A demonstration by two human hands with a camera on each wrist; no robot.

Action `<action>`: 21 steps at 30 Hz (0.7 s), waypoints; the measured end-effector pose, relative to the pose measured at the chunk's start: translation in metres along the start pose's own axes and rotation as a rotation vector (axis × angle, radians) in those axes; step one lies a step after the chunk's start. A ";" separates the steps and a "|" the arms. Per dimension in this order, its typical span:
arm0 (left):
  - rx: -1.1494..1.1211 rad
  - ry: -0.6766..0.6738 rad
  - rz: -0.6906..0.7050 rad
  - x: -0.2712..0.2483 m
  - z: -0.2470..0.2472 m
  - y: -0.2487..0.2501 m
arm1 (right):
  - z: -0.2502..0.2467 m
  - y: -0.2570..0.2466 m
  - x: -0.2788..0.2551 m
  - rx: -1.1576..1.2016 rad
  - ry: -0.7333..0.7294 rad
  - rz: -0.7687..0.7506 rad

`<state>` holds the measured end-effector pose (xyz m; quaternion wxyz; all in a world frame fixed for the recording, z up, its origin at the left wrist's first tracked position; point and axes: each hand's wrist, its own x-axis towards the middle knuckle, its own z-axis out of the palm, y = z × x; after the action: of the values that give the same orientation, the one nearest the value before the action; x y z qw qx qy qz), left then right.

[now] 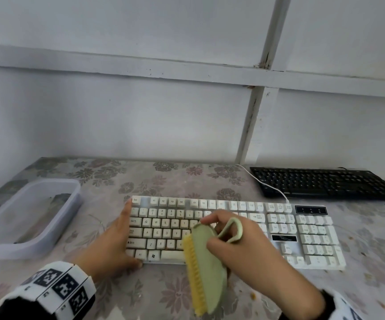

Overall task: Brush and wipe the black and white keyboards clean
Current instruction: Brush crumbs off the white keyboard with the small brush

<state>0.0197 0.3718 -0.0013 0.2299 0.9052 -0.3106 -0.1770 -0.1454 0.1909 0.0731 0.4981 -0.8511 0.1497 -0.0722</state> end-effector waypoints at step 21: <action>0.009 -0.026 -0.016 -0.003 -0.003 0.004 | -0.004 -0.016 0.015 0.029 0.190 -0.072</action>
<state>0.0167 0.3715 0.0037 0.2202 0.9063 -0.3072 -0.1889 -0.1296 0.1899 0.0886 0.4911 -0.8378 0.1643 -0.1728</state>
